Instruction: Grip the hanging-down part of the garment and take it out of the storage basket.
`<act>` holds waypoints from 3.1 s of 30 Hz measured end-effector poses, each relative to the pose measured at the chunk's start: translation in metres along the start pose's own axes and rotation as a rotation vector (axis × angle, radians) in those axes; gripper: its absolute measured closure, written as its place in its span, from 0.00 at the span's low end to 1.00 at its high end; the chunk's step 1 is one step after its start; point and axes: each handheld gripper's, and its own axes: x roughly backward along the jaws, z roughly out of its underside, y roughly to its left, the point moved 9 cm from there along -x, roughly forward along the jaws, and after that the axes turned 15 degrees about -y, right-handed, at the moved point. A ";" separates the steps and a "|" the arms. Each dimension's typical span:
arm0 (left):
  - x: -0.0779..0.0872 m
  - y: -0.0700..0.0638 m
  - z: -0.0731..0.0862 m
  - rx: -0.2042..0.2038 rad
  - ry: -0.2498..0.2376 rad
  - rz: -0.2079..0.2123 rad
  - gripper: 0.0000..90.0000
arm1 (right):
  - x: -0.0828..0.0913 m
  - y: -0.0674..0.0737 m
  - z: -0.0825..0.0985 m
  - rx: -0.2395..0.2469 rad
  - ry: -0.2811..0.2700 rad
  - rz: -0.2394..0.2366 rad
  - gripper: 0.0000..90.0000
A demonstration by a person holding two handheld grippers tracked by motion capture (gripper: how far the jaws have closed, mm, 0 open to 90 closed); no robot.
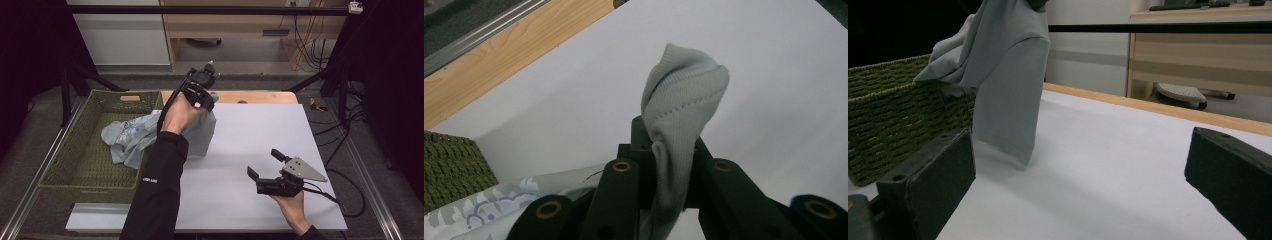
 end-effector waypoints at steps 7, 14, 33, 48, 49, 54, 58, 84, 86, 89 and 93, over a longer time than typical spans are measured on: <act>0.002 0.001 -0.001 -0.007 0.000 -0.005 0.90 | -0.006 -0.001 -0.003 -0.003 0.004 -0.005 0.01; 0.003 0.001 -0.001 -0.010 0.000 -0.003 0.90 | -0.022 0.008 -0.009 -0.022 -0.009 -0.046 0.01; 0.004 0.001 0.000 -0.008 0.003 0.000 0.90 | -0.069 0.044 -0.004 -0.015 0.022 -0.136 0.02; 0.005 0.002 0.001 -0.008 0.005 -0.003 0.90 | -0.102 0.074 0.011 -0.014 0.051 -0.175 0.05; 0.005 0.001 0.001 -0.009 0.004 -0.003 0.90 | -0.104 0.076 0.012 -0.010 0.056 -0.171 0.05; 0.007 0.003 0.000 -0.010 0.003 -0.007 0.90 | -0.116 0.080 0.017 -0.001 0.056 -0.165 0.04; 0.006 0.003 0.000 -0.011 0.001 -0.006 0.90 | -0.125 0.079 0.021 0.002 0.066 -0.138 0.04; 0.013 0.006 0.001 -0.012 0.001 -0.014 0.90 | -0.189 0.095 0.034 0.004 0.037 -0.110 0.02; 0.013 0.005 0.000 -0.008 0.000 -0.010 0.90 | -0.195 0.096 0.035 -0.011 0.043 -0.103 0.03; 0.014 0.005 0.001 -0.008 -0.002 -0.012 0.90 | -0.201 0.099 0.035 -0.034 0.048 -0.095 0.04; 0.016 0.005 0.001 -0.009 -0.003 -0.012 0.90 | -0.210 0.101 0.031 -0.010 0.020 -0.106 0.11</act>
